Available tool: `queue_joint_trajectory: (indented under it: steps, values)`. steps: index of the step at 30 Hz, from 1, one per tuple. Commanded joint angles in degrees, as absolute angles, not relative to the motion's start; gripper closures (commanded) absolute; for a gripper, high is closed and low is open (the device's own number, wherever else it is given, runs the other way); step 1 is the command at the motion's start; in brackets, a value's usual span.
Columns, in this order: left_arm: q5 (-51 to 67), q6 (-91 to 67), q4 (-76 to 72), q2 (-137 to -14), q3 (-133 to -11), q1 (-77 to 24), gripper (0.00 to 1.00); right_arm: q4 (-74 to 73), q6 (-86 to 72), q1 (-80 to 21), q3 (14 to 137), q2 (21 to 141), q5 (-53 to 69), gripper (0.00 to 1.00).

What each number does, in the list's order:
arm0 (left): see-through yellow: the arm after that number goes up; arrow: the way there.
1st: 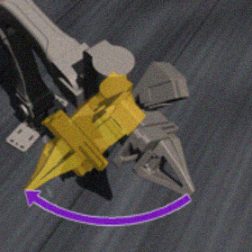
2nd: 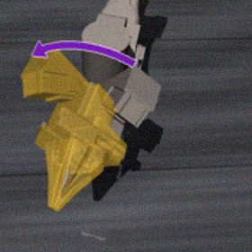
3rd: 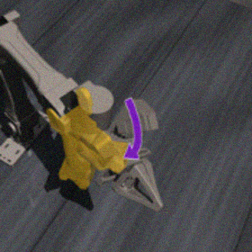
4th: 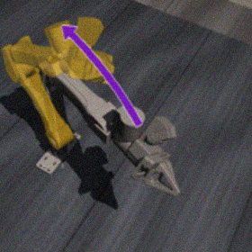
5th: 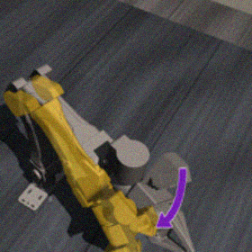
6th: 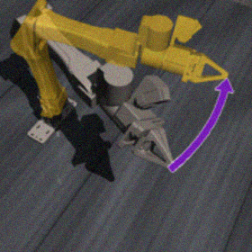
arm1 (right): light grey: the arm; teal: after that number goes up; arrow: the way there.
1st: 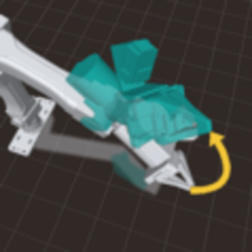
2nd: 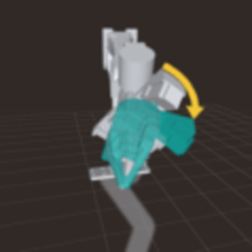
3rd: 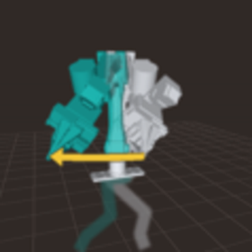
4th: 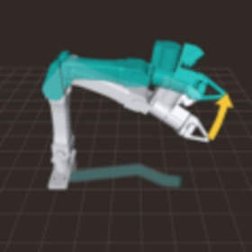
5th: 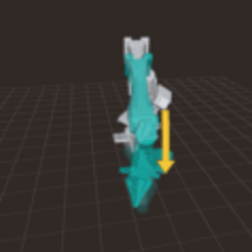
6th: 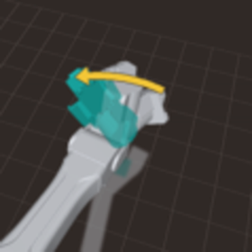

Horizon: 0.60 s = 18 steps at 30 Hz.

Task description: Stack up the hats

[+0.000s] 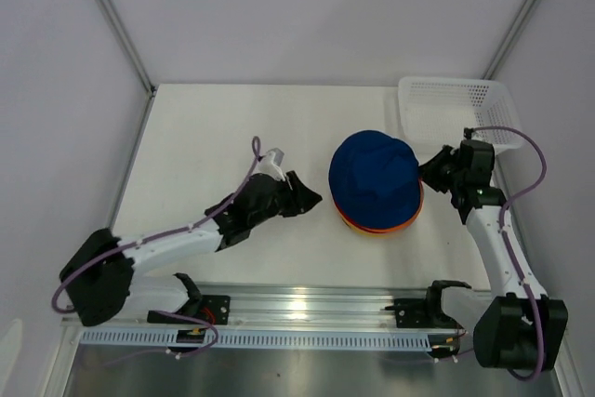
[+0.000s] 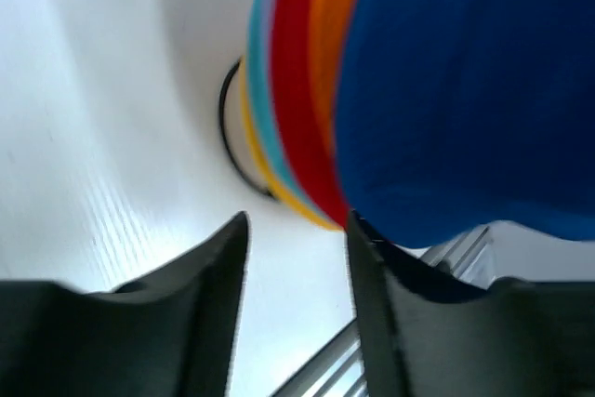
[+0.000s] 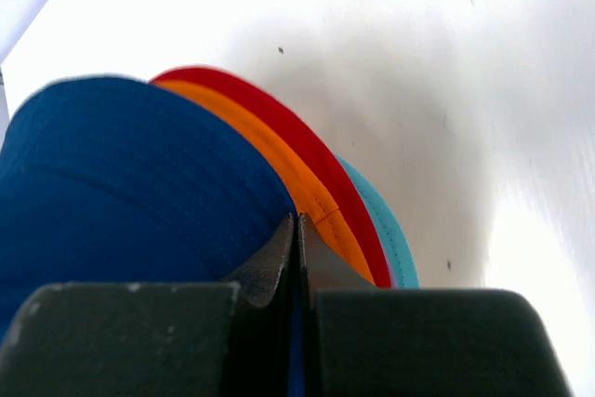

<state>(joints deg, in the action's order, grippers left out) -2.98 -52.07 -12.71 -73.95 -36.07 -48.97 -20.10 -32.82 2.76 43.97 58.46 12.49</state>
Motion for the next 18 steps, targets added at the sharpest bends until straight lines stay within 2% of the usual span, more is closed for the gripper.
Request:
queue_joint_trajectory:
  steps: [1,5,7,10,15,18]
  values:
    - [-7.4,-47.0,-11.4,-63.3,-36.0,-45.9,0.47,-17.6,-25.9,3.0,49.4,64.5,13.7,1.00]
    - [-3.8,-42.0,-12.2,-61.0,-39.1,-41.7,0.38,-14.9,-23.6,3.0,55.2,72.1,17.3,1.00]
    - [-2.5,-39.8,-12.7,-62.8,-40.8,-40.3,0.31,-13.3,-22.7,2.8,58.3,76.6,19.6,1.00]
    - [3.0,-39.0,-14.5,-68.9,-45.8,-38.5,0.26,-11.8,-22.1,2.0,62.5,82.5,22.7,0.97]
    - [9.7,-40.5,-19.5,-79.7,-52.3,-36.7,0.23,-13.0,-20.4,-2.4,69.6,89.8,23.3,0.92]
    - [11.7,-40.1,-19.9,-82.6,-55.2,-36.7,0.22,-15.6,-18.5,-5.4,74.5,93.2,21.7,0.87]
